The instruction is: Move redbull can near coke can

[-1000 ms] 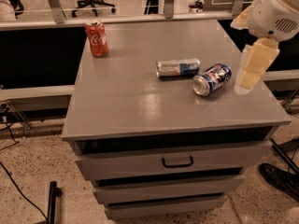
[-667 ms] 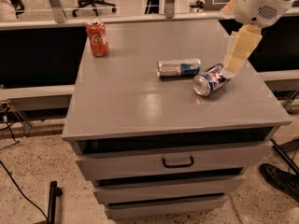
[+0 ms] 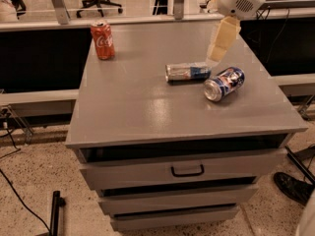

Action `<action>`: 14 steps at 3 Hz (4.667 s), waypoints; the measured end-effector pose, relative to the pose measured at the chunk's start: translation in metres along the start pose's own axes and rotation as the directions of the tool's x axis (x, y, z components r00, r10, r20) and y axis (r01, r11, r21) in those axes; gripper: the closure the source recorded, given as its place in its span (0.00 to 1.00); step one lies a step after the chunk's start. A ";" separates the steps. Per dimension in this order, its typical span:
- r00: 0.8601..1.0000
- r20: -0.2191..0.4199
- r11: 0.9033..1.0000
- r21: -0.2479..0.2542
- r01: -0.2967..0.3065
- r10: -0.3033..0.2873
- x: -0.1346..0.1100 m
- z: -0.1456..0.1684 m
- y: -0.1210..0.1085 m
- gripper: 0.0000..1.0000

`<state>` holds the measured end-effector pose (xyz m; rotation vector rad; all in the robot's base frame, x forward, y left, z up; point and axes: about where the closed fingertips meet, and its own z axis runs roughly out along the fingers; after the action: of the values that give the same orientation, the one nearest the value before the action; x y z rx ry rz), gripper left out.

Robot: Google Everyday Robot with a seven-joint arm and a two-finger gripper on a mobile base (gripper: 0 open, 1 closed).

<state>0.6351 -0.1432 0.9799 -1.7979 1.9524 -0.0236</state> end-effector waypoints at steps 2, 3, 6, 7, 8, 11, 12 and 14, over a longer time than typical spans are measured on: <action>1.000 0.014 1.000 -0.009 0.000 0.000 -0.015 0.057 -0.022 0.21; 1.000 0.006 1.000 -0.022 -0.014 0.014 -0.009 0.083 -0.023 0.21; 0.997 -0.057 0.994 -0.097 -0.052 0.047 0.038 0.140 0.002 0.20; 0.996 -0.066 0.992 -0.106 -0.066 0.059 0.049 0.146 0.003 0.38; 0.996 -0.066 0.992 -0.106 -0.066 0.059 0.048 0.141 0.001 0.62; 0.991 0.130 0.998 -0.051 -0.028 0.034 0.005 0.075 -0.027 1.00; 0.982 0.186 1.000 0.018 0.015 -0.018 -0.035 0.051 -0.048 1.00; 0.984 0.174 0.998 0.054 0.017 -0.026 -0.037 0.060 -0.058 1.00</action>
Offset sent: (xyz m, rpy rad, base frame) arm 0.0593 0.0384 -0.0603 0.0179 0.0151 0.0024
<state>0.7114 -0.0979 0.9582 -1.7265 1.7934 0.0730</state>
